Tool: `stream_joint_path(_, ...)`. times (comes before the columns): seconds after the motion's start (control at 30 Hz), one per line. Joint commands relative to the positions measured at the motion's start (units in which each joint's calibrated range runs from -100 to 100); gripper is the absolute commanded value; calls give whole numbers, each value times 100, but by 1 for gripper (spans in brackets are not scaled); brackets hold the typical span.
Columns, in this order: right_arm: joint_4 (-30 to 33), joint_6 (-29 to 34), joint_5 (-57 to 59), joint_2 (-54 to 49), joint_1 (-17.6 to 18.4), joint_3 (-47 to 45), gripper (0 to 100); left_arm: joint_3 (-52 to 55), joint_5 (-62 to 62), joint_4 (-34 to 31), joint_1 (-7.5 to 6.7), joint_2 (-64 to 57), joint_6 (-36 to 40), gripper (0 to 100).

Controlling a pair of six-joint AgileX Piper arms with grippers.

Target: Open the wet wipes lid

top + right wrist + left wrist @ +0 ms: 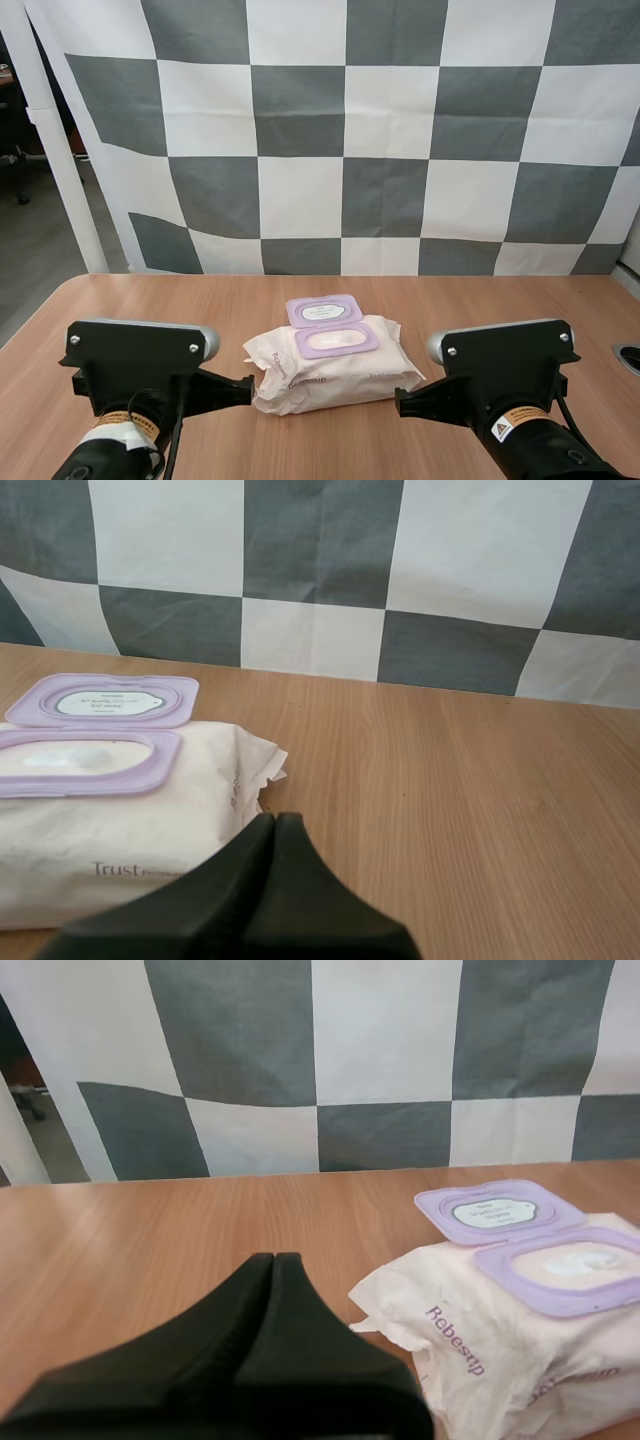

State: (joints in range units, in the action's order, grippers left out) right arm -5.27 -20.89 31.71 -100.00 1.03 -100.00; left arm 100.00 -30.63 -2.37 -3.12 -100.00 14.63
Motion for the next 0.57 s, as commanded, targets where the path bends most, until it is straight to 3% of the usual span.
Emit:
stream_joint_path(0.0,49,5,4,0,0,0,0,0,140,-2,2,0,245,0)
stream_joint_path(0.53,49,5,4,0,13,0,0,0,203,-2,2,0,245,0)
